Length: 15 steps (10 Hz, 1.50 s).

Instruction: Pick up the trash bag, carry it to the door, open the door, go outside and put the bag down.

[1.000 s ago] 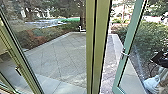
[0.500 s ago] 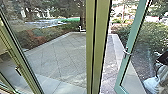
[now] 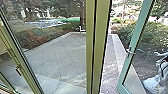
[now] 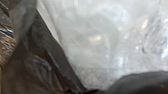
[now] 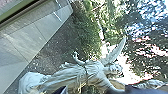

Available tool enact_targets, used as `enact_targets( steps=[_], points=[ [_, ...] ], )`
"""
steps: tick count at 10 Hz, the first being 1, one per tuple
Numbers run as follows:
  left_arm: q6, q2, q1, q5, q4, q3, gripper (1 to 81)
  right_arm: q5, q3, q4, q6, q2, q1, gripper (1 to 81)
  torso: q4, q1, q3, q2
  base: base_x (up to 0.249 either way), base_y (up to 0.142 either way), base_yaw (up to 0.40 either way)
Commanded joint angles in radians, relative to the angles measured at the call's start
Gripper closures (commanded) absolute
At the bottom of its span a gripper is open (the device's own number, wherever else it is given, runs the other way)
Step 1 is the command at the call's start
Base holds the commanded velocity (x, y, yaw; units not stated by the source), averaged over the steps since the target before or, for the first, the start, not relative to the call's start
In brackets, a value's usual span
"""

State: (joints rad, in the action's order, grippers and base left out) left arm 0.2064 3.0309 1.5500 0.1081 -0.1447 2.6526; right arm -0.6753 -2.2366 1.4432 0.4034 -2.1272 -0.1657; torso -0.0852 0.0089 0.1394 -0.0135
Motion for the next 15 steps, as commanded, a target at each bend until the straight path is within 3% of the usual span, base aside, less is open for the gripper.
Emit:
enact_targets(
  steps=[1, 6, 10, 15],
  points=[
    [0.005, 0.004, -0.017, 0.082, -0.003, -0.006, 81.1, -0.082, -0.018, -0.029, 0.002, 0.03, 0.16, 1.0, 0.0, 0.0, 0.0, 0.0, 0.0, 0.0, 0.0],
    [0.005, 0.002, -0.014, 0.081, -0.001, -0.006, 81.1, -0.009, -0.152, -0.018, -0.043, 0.025, 0.166, 1.0, 0.0, 0.0, 0.0, 0.0, 0.0, 0.0, 0.0],
    [0.007, 0.004, -0.012, 0.081, -0.001, -0.006, 81.1, 0.105, -0.291, -0.026, -0.069, 0.027, 0.163, 1.0, 0.0, 0.0, 0.0, 0.0, 0.0, 0.0, 0.0],
    [0.004, 0.007, -0.012, 0.081, 0.002, -0.008, 81.1, 0.069, -0.352, -0.037, -0.086, 0.019, 0.091, 1.0, 0.0, 0.0, 0.0, 0.0, 0.0, 0.0, 0.0]
  ],
)
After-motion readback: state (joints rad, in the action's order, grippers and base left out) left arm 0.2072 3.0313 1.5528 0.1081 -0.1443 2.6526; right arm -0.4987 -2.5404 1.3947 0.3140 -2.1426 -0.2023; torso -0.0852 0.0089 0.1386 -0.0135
